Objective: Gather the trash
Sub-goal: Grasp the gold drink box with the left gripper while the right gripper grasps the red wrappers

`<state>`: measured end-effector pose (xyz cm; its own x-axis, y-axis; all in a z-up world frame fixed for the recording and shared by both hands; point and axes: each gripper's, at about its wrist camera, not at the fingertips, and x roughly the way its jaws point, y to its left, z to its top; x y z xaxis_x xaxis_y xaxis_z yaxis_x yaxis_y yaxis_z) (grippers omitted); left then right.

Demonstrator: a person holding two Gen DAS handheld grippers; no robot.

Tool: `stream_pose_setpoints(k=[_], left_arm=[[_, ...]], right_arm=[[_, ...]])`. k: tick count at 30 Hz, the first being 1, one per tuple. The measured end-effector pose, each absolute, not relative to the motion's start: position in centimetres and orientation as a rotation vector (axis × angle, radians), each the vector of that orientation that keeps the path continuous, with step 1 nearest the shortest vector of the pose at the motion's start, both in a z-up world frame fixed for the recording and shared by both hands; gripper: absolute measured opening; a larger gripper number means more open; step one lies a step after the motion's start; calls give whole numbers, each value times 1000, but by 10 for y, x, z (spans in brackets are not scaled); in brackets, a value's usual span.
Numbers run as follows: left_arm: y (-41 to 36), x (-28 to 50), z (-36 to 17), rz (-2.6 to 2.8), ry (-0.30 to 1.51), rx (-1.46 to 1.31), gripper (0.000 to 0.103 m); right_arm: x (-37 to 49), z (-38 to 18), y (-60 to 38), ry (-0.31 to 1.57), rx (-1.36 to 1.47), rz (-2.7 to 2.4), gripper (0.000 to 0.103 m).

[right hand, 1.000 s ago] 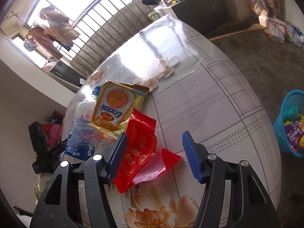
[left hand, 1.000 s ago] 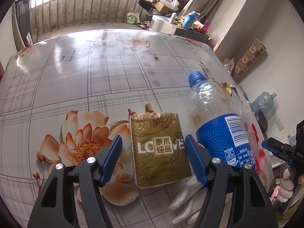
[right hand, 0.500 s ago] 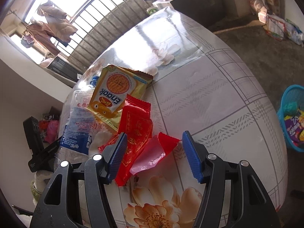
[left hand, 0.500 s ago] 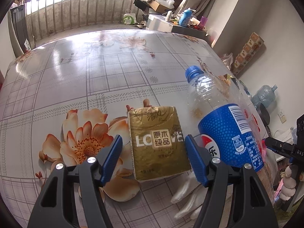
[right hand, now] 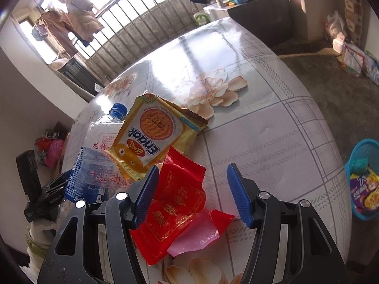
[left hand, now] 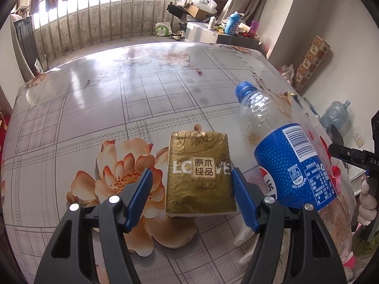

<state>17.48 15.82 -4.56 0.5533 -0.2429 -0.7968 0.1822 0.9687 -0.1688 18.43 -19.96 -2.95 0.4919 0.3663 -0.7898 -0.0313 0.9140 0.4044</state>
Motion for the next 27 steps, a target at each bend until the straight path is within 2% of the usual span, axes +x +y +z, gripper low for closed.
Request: stream_pose_setpoints(k=[3, 6, 9, 11, 13, 16, 27], left_arm=[[161, 173, -46, -248, 953, -70, 66], [160, 173, -48, -246, 963, -58, 66], [157, 173, -50, -239, 957, -27, 66], [155, 172, -50, -236, 952, -19, 66], [155, 172, -50, -237, 949, -17, 66], [157, 171, -49, -245, 947, -42, 53], [187, 161, -22, -176, 884, -106, 52]], right_arm=[[185, -33, -190, 1048, 298, 241, 53], [179, -31, -177, 1049, 207, 219, 43], [172, -32, -171, 1048, 160, 209, 28], [171, -34, -170, 1055, 153, 204, 9], [170, -35, -172, 1058, 178, 204, 3], [167, -35, -177, 1059, 222, 213, 1], [137, -5, -222, 944, 390, 229, 0]])
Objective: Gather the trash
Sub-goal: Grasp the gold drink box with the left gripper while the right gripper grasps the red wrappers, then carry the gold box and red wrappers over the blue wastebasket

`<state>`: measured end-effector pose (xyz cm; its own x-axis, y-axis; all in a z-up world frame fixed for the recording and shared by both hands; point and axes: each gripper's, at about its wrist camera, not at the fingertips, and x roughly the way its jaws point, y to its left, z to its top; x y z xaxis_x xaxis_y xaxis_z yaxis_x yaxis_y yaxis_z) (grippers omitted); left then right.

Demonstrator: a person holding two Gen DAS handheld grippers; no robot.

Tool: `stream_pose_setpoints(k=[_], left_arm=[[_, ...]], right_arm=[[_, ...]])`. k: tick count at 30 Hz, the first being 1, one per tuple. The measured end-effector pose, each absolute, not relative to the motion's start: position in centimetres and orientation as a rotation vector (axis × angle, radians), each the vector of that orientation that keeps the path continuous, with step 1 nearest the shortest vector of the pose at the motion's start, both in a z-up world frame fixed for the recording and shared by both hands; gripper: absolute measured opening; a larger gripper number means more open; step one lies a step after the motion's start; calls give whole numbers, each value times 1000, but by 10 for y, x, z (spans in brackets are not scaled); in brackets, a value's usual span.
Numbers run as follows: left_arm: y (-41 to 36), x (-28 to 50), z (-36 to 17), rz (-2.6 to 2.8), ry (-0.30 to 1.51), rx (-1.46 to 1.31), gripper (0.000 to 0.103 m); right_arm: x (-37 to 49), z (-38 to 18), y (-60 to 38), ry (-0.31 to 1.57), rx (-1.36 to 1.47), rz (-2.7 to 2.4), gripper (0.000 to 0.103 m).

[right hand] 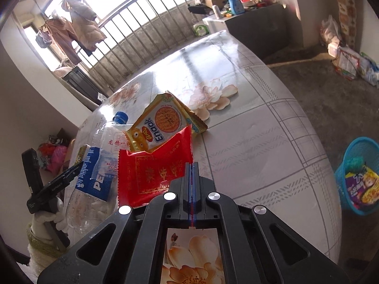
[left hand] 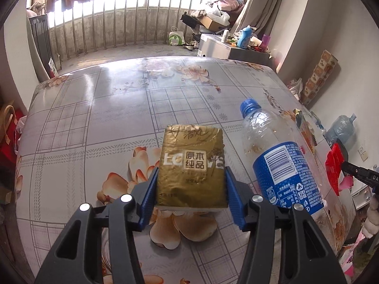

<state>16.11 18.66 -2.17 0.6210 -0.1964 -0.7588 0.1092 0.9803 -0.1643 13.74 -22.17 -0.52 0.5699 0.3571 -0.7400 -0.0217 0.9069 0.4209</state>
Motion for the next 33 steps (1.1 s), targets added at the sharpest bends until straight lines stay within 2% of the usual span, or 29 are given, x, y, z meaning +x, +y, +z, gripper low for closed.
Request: stream_pose_setpoints(k=[8, 15, 25, 33], left_arm=[[185, 137, 28, -194, 790, -151, 51], [137, 121, 81, -334, 704, -148, 51], [-46, 134, 116, -723, 725, -50, 52], [-231, 162, 70, -975, 946, 41, 52]], right_arm=[[119, 28, -245, 828, 422, 216, 0], [100, 47, -272, 727, 476, 166, 0], [58, 31, -362, 624, 612, -57, 0], [29, -21, -437, 650, 720, -326, 0]])
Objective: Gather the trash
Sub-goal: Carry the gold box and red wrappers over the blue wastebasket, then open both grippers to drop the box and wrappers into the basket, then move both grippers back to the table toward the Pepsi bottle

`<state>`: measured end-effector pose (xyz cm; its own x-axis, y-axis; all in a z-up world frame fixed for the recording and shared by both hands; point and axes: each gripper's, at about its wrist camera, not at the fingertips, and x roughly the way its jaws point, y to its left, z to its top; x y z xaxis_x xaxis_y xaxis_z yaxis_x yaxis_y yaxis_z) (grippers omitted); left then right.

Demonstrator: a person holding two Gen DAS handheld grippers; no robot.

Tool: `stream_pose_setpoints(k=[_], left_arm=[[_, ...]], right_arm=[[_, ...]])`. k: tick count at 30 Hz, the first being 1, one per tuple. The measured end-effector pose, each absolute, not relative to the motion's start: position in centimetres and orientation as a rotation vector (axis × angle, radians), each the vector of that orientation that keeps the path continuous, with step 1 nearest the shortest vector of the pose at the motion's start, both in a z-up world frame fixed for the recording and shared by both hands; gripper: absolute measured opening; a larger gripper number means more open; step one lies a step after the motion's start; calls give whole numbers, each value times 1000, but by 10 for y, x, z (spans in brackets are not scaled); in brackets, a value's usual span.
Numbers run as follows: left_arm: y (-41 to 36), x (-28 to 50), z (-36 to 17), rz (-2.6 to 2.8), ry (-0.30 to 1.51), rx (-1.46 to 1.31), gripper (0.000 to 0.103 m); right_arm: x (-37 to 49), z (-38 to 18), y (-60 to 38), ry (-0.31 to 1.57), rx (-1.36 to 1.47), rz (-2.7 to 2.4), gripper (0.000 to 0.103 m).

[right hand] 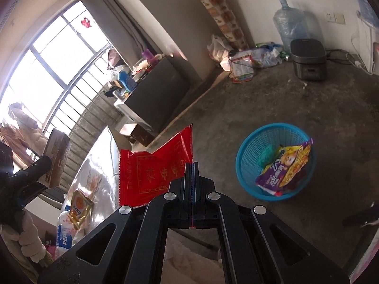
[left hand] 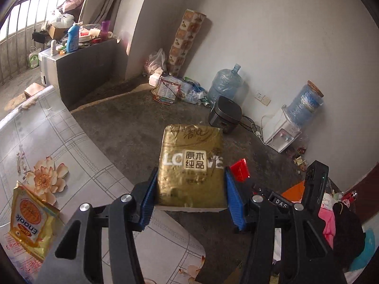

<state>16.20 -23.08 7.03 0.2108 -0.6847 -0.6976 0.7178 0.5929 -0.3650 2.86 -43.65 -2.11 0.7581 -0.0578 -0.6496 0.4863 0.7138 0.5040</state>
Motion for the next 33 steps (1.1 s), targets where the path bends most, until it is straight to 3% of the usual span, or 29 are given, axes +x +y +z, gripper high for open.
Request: stream_pose_setpoints(k=[13, 15, 16, 17, 19, 26, 30, 33], left_arm=[[-435, 186, -78, -1032, 1277, 266, 52], [-450, 193, -102, -993, 1283, 324, 56], [-459, 194, -112, -964, 1274, 345, 64], [-464, 196, -119, -941, 1262, 357, 65], [-468, 199, -128, -898, 1259, 360, 65], [-455, 189, -97, -942, 1176, 316, 66], [-438, 179, -55, -968, 1092, 245, 68], [-415, 164, -16, -992, 983, 203, 75]], right_arm=[[31, -135, -517, 722, 932, -595, 0], [40, -159, -530, 745, 977, -612, 6], [43, -173, -535, 757, 998, -620, 15], [46, -189, -541, 775, 1013, -634, 28], [44, -215, -546, 821, 1071, -661, 32], [7, -210, -526, 802, 1117, -655, 33], [9, -183, -519, 779, 1043, -628, 33], [16, -149, -508, 728, 945, -585, 37]])
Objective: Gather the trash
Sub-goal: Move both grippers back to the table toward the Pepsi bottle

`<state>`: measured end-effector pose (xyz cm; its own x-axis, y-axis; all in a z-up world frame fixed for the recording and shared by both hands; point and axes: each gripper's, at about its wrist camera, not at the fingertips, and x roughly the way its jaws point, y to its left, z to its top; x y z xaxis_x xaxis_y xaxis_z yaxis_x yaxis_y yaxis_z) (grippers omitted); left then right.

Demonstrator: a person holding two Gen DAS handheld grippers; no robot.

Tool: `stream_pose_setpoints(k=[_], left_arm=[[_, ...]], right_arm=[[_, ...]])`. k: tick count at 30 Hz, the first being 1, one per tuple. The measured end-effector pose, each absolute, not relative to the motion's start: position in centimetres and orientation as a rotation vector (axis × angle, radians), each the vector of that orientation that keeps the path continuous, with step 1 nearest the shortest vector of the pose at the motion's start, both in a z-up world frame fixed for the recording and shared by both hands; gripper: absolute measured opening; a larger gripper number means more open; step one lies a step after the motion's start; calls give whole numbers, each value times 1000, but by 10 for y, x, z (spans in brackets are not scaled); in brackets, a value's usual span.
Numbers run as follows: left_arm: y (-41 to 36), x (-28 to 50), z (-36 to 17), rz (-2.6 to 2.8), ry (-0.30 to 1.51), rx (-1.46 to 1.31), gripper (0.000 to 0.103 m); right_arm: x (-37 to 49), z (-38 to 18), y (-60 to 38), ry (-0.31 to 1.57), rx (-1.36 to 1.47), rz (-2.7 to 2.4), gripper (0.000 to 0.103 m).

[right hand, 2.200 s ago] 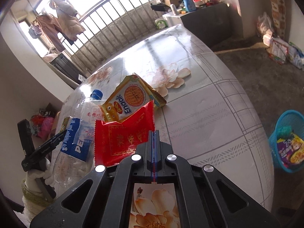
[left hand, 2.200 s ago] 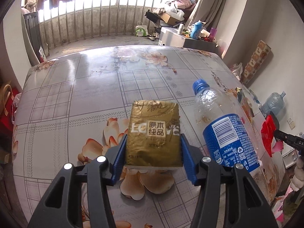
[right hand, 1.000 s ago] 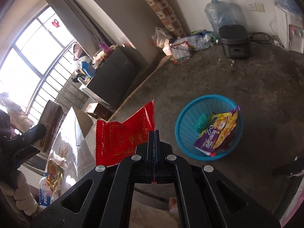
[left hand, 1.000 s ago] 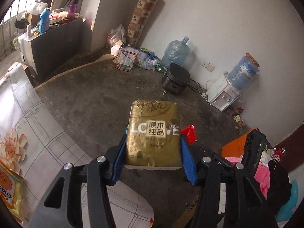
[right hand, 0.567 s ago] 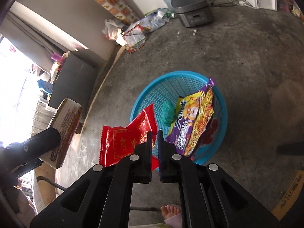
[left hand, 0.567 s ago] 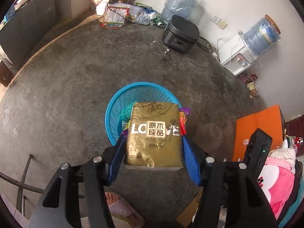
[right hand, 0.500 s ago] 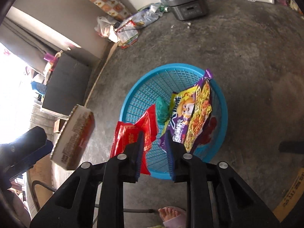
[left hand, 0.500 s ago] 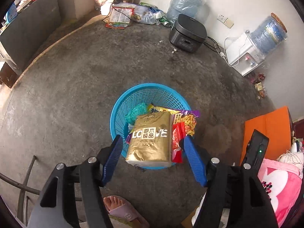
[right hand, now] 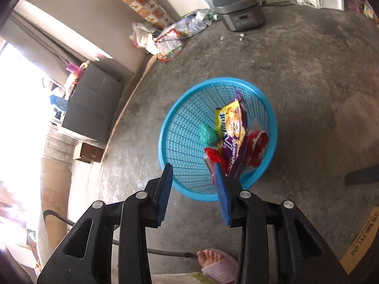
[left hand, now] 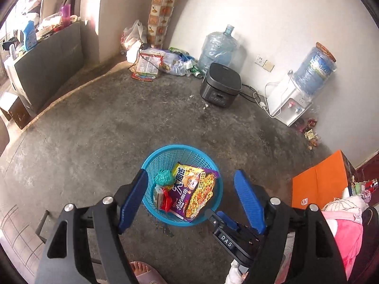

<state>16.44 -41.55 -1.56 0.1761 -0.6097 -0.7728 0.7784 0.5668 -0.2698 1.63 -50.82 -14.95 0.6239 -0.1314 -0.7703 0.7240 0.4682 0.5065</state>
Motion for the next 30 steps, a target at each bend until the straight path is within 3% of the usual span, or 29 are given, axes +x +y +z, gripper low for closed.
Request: stream_pose_setpoints(k=[8, 14, 30], left_arm=[[-316, 140, 72, -927, 748, 106, 96], [-228, 127, 110, -791, 593, 20, 97], [-51, 110, 147, -496, 417, -127, 97]], right_arm=[[31, -44, -462, 538, 657, -453, 67], [32, 12, -414, 410, 423, -421, 95], [40, 67, -304, 275, 102, -255, 95]])
